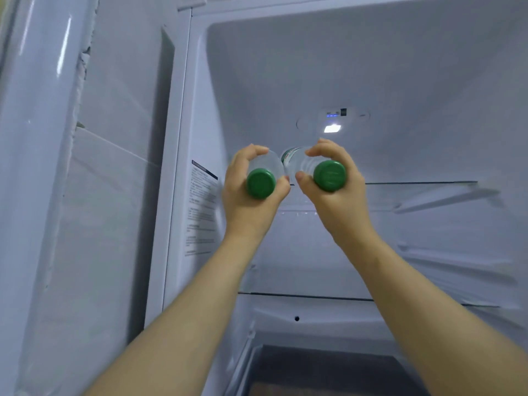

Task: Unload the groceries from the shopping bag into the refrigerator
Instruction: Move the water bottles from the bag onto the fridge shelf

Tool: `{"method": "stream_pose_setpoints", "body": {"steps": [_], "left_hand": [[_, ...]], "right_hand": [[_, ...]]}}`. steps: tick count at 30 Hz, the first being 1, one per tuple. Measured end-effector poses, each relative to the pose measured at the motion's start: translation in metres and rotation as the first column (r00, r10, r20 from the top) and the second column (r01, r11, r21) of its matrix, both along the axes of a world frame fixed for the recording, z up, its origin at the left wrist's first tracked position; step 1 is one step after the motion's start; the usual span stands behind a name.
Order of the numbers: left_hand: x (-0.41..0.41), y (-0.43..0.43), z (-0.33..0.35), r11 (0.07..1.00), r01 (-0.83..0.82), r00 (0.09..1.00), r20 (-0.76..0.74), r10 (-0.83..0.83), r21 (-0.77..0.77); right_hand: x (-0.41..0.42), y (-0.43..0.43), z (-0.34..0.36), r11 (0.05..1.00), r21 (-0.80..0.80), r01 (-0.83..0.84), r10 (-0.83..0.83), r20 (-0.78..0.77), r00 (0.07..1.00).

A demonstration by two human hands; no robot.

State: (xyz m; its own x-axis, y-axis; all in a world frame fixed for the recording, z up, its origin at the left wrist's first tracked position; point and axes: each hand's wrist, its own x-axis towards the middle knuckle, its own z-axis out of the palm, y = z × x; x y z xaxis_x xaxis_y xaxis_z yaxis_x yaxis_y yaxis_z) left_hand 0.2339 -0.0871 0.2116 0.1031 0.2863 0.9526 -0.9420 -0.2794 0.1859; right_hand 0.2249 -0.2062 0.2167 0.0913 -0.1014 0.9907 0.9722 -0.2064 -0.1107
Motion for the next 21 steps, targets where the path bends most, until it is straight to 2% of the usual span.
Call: {"method": "stream_pose_setpoints", "body": {"steps": [4,7,9,12,14,17,21], "left_hand": [[0.009,-0.005,0.018,0.999,0.037,0.993,-0.110,-0.040,-0.035],[0.014,-0.005,0.033,1.000,0.006,0.985,-0.175,-0.011,-0.029],[0.014,-0.003,0.043,1.000,-0.017,0.975,-0.222,0.015,-0.003],[0.017,0.002,0.056,0.996,-0.055,0.954,-0.291,0.075,0.075],[0.021,0.005,0.060,0.977,-0.150,0.942,-0.279,0.188,0.151],[0.031,0.010,0.062,0.862,-0.438,0.845,-0.213,0.492,0.254],[0.043,0.014,0.067,0.807,-0.480,0.782,-0.249,0.571,0.344]], "right_hand": [[0.006,-0.003,0.020,0.998,-0.059,0.028,-0.036,-0.138,0.990],[0.012,-0.006,0.039,0.999,-0.034,0.041,-0.048,-0.240,0.970],[0.019,-0.009,0.049,0.998,-0.026,0.050,-0.055,-0.272,0.961],[0.028,-0.010,0.053,0.979,-0.118,0.165,-0.191,-0.265,0.945],[0.035,-0.012,0.055,0.969,-0.145,0.200,-0.232,-0.263,0.936],[0.044,-0.017,0.057,0.963,-0.178,0.203,-0.248,-0.281,0.927],[0.052,-0.017,0.061,0.886,-0.295,0.357,-0.438,-0.279,0.855]]}}
